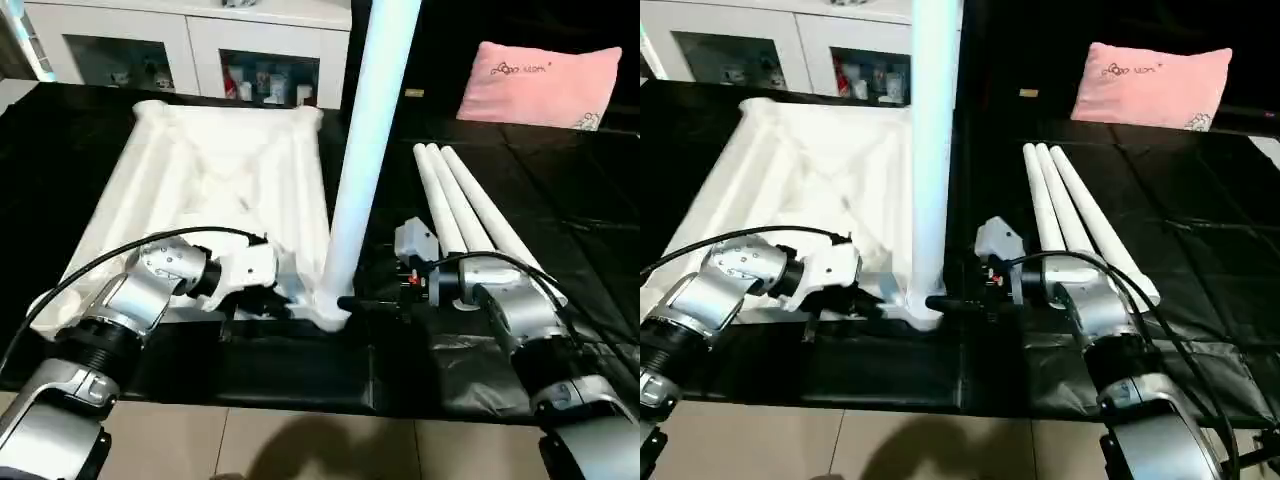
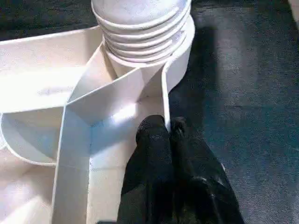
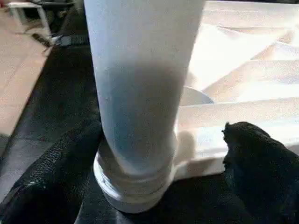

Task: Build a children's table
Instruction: Rotate leg to tighten

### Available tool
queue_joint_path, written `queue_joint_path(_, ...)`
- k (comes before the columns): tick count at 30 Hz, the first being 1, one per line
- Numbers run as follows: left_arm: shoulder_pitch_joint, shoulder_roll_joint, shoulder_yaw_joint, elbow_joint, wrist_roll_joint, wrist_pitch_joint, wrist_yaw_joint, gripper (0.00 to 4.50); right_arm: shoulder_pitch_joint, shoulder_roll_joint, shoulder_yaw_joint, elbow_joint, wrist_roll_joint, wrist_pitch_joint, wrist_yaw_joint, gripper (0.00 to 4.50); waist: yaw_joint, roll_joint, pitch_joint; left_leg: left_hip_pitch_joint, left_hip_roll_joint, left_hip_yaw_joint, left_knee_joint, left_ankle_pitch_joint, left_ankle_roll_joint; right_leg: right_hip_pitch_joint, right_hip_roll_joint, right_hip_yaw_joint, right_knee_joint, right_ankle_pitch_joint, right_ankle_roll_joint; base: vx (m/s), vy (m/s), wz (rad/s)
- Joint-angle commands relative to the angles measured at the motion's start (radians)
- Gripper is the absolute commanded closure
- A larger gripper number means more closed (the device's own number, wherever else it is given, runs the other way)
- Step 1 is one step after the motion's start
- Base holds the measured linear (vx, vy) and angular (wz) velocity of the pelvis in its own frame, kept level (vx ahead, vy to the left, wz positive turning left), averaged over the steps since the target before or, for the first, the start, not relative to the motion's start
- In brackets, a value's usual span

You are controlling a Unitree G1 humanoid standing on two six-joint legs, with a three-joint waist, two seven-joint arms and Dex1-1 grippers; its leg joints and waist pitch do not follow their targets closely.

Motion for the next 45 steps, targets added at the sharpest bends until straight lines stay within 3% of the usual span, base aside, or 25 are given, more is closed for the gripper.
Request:
queue_joint_path(1, 0.019, -0.005, -0.078, -0.008, 0.035, -0.019, -0.050, 4.50, -0.008, -0.005, 0.005, 0.013, -0.004, -0.009, 0.020, 0.04, -0.001, 0.006, -0.065, -0.012, 0.007, 0.020, -0.055, -0.024, 0.069, 0.066, -0.068, 0.047, -0.039, 0.031, -0.264, 0.000, 0.000, 0.00)
queue_joint_path(11, 0.020, -0.006, -0.089, -0.013, 0.034, -0.033, -0.078, 4.50, -0.027, 0.009, 0.024, 0.092, 0.004, -0.035, 0.112, 0.98, 0.002, 0.007, -0.066, -0.013, 0.008, 0.020, -0.053, -0.037, 0.066, 0.066, -0.069, 0.045, -0.039, 0.009, -0.265, 0.000, 0.000, 0.00)
queue_joint_path(19, 0.015, -0.009, -0.099, -0.014, 0.038, -0.037, -0.090, 4.50, -0.035, 0.027, 0.015, 0.140, 0.000, -0.040, 0.136, 1.61, 0.005, 0.018, -0.069, -0.013, 0.008, 0.019, -0.051, -0.030, 0.064, 0.067, -0.068, 0.044, -0.035, 0.049, -0.279, 0.000, 0.000, 0.00)
queue_joint_path(28, 0.012, -0.012, -0.103, -0.004, 0.039, -0.038, -0.097, 4.50, -0.018, 0.027, 0.013, 0.139, 0.011, -0.032, 0.154, 1.76, 0.008, 0.022, -0.070, -0.010, 0.009, 0.018, -0.052, -0.058, 0.053, 0.067, -0.067, 0.043, -0.036, 0.046, -0.286, 0.000, 0.000, 0.00)
queue_joint_path(29, 0.015, -0.013, -0.096, 0.001, 0.035, -0.025, -0.092, 4.50, 0.002, 0.024, 0.012, 0.123, 0.016, -0.020, 0.158, 1.76, 0.009, 0.033, -0.070, -0.010, 0.008, 0.016, -0.052, -0.059, 0.051, 0.066, -0.067, 0.043, -0.035, 0.048, -0.287, 0.000, 0.000, 0.00)
queue_joint_path(32, 0.023, -0.017, -0.084, -0.002, 0.022, 0.006, -0.087, 4.50, 0.022, 0.023, 0.010, 0.106, 0.023, -0.006, 0.156, 1.76, 0.010, 0.027, -0.071, -0.011, 0.008, 0.017, -0.051, -0.061, 0.052, 0.069, -0.066, 0.043, -0.036, 0.061, -0.288, 0.000, 0.000, 0.00)
queue_joint_path(33, 0.026, -0.025, -0.066, -0.006, 0.009, 0.051, -0.069, 4.50, 0.036, 0.028, 0.001, 0.093, 0.031, 0.015, 0.134, 1.76, 0.011, 0.032, -0.070, -0.010, 0.008, 0.017, -0.052, -0.068, 0.050, 0.067, -0.066, 0.043, -0.038, 0.053, -0.288, 0.000, 0.000, 0.00)
queue_joint_path(35, 0.032, -0.060, -0.003, -0.018, -0.034, 0.169, 0.012, 4.50, 0.073, 0.060, -0.030, 0.059, 0.050, 0.103, 0.031, 1.76, 0.014, 0.033, -0.067, -0.010, 0.008, 0.018, -0.053, -0.072, 0.042, 0.068, -0.064, 0.045, -0.039, 0.047, -0.285, 0.000, 0.000, 0.00)
queue_joint_path(37, 0.033, -0.077, 0.019, -0.026, -0.050, 0.195, 0.046, 4.50, 0.078, 0.076, -0.036, 0.063, 0.037, 0.116, -0.032, 1.76, 0.014, 0.030, -0.065, -0.011, 0.008, 0.017, -0.054, -0.088, 0.035, 0.068, -0.066, 0.045, -0.042, 0.012, -0.277, 0.000, 0.000, 0.00)
queue_joint_path(39, 0.031, -0.101, 0.048, -0.038, -0.065, 0.247, 0.097, 4.50, 0.086, 0.099, -0.041, 0.066, 0.019, 0.127, -0.108, 1.76, 0.006, 0.028, -0.056, -0.012, 0.002, 0.014, -0.060, -0.167, 0.008, 0.066, -0.069, 0.046, -0.063, -0.191, -0.227, 0.000, 0.000, 0.00)
queue_joint_path(40, 0.030, -0.113, 0.061, -0.044, -0.071, 0.278, 0.123, 4.50, 0.091, 0.111, -0.043, 0.065, 0.013, 0.134, -0.142, 1.76, 0.004, 0.028, -0.055, -0.009, 0.001, 0.014, -0.060, -0.183, 0.003, 0.064, -0.070, 0.046, -0.067, -0.238, -0.213, 0.000, 0.000, 0.00)
queue_joint_path(41, 0.020, -0.165, 0.104, -0.064, -0.074, 0.381, 0.234, 4.50, 0.087, 0.167, -0.055, 0.084, -0.005, 0.179, -0.285, 1.76, -0.005, 0.027, -0.053, -0.010, 0.000, 0.012, -0.063, -0.194, -0.005, 0.065, -0.072, 0.047, -0.074, -0.310, -0.186, 0.000, 0.000, 0.00)
queue_joint_path(42, 0.020, -0.165, 0.104, -0.064, -0.074, 0.381, 0.234, 4.50, 0.087, 0.167, -0.055, 0.084, -0.005, 0.179, -0.285, 1.76, -0.010, 0.027, -0.051, -0.014, -0.003, 0.007, -0.065, -0.189, -0.010, 0.065, -0.072, 0.045, -0.081, -0.364, -0.156, 0.000, 0.000, 0.00)
queue_joint_path(44, 0.011, -0.214, 0.137, -0.077, -0.073, 0.454, 0.328, 4.50, 0.068, 0.231, -0.084, 0.110, 0.007, 0.218, -0.408, 1.77, -0.017, 0.023, -0.053, -0.013, -0.005, 0.007, -0.064, -0.193, -0.001, 0.060, -0.071, 0.043, -0.089, -0.413, -0.132, 0.000, 0.000, 0.00)
queue_joint_path(45, 0.006, -0.241, 0.151, -0.082, -0.071, 0.483, 0.373, 4.50, 0.051, 0.269, -0.102, 0.130, 0.018, 0.228, -0.471, 1.77, -0.025, 0.024, -0.053, -0.009, -0.005, 0.008, -0.062, -0.194, -0.003, 0.053, -0.069, 0.044, -0.087, -0.414, -0.137, 0.000, 0.000, 0.00)
